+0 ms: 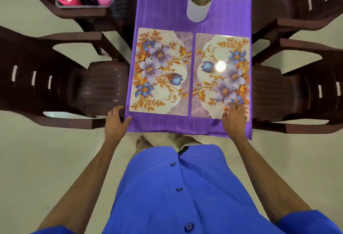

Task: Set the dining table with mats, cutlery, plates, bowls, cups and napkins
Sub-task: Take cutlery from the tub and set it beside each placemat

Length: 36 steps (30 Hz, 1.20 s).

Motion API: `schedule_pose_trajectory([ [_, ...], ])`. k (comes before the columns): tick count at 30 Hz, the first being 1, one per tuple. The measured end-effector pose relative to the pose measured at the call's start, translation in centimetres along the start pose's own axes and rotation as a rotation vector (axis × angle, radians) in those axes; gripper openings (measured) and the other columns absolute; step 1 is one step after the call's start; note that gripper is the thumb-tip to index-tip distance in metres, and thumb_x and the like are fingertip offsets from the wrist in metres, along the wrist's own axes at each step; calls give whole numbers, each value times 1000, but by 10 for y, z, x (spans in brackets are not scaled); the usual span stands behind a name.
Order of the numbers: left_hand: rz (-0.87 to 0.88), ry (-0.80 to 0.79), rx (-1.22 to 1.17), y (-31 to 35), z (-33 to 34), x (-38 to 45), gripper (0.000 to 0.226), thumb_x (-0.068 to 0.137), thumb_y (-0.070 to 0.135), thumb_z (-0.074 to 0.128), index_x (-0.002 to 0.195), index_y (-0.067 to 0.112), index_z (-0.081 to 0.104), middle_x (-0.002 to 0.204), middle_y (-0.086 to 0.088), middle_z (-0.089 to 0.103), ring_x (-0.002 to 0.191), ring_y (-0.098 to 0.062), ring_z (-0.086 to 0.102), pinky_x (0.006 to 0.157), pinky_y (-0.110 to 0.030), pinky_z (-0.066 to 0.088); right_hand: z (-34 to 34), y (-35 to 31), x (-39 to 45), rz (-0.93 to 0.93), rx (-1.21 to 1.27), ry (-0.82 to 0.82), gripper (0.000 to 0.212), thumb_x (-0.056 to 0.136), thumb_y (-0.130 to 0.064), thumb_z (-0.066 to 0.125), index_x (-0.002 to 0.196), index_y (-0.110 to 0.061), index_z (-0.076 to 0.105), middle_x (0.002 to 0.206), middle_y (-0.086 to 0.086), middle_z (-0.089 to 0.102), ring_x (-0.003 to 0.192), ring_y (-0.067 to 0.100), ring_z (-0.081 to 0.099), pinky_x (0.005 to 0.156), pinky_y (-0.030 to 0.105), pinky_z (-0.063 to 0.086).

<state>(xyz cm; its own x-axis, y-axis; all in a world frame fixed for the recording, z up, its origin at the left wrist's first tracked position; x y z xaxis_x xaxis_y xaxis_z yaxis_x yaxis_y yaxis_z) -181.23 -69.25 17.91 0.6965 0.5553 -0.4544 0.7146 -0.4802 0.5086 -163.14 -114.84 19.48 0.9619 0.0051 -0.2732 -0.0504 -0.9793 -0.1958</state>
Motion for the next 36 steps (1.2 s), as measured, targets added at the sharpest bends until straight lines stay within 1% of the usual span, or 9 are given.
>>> schedule_pose_trajectory([
  [3, 27, 19, -6, -29, -23, -12, 56, 91, 37, 79, 138, 25, 51, 137, -7, 59, 124, -27, 58, 97, -47, 55, 14, -59, -21, -122, 53, -43, 42, 92, -11, 64, 133, -5, 56, 130, 21, 58, 117, 43, 56, 90, 56, 52],
  [8, 56, 74, -20, -108, -77, -38, 52, 92, 26, 78, 138, 14, 57, 132, -11, 63, 125, -32, 57, 104, -47, 47, 45, -171, -77, -292, 109, -64, 48, 89, -7, 64, 136, -4, 55, 131, 19, 60, 116, 41, 58, 89, 52, 53],
  [11, 30, 116, -63, -165, -115, -56, 50, 93, 28, 76, 137, 13, 57, 130, -11, 63, 122, -33, 59, 102, -48, 48, 64, -241, -113, -380, 118, -73, 46, 89, -7, 63, 135, -3, 57, 129, 20, 60, 115, 43, 57, 88, 53, 53],
  [14, -2, 174, -129, -228, -161, -80, 46, 94, 24, 76, 133, 9, 59, 128, -12, 65, 118, -32, 61, 100, -47, 48, 88, -322, -159, -473, 108, -103, 43, 94, -12, 61, 136, -3, 56, 133, 20, 57, 119, 41, 54, 96, 49, 50],
  [20, -69, 265, -174, -322, -245, -102, 41, 94, 22, 76, 130, 9, 60, 125, -9, 68, 113, -32, 64, 97, -46, 49, 120, -473, -232, -653, 136, -172, 44, 91, -11, 60, 134, -11, 58, 130, 11, 57, 120, 34, 53, 97, 47, 50],
  [25, -95, 337, -219, -371, -322, -84, 40, 94, 20, 76, 129, 9, 61, 124, -11, 67, 111, -32, 64, 99, -45, 48, 133, -609, -268, -860, 137, -141, 41, 91, -14, 61, 132, -12, 60, 129, 9, 61, 119, 30, 55, 100, 47, 50],
  [28, -82, 365, -221, -393, -373, -60, 41, 94, 24, 75, 131, 11, 61, 126, -9, 67, 113, -29, 63, 100, -42, 47, 138, -693, -282, -954, 214, -118, 39, 93, -15, 61, 132, -14, 59, 131, 6, 60, 120, 26, 54, 103, 43, 47],
  [31, -59, 395, -230, -413, -432, -26, 44, 96, 30, 73, 134, 14, 60, 130, -5, 65, 116, -22, 61, 99, -37, 47, 145, -785, -297, -1050, 291, -90, 39, 94, -16, 60, 133, -14, 58, 131, 5, 61, 118, 24, 54, 100, 37, 47],
  [36, -18, 419, -155, -458, -550, 55, 43, 97, 36, 70, 136, 21, 58, 132, 0, 63, 120, -18, 58, 101, -32, 43, 158, -958, -305, -1218, 348, -73, 39, 92, -13, 62, 130, -11, 60, 128, 7, 61, 112, 28, 56, 95, 39, 49],
])
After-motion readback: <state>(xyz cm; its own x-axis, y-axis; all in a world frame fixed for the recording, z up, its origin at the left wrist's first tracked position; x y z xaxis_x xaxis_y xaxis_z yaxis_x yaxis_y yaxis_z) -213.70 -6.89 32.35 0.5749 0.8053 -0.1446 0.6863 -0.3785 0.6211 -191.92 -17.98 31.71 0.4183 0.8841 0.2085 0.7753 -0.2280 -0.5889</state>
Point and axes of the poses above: each hand's wrist, its own x-axis towards the middle knuckle, its own z-axis out of the palm, y = z × x, the point moved 4 cm from there along x, towards the middle knuckle
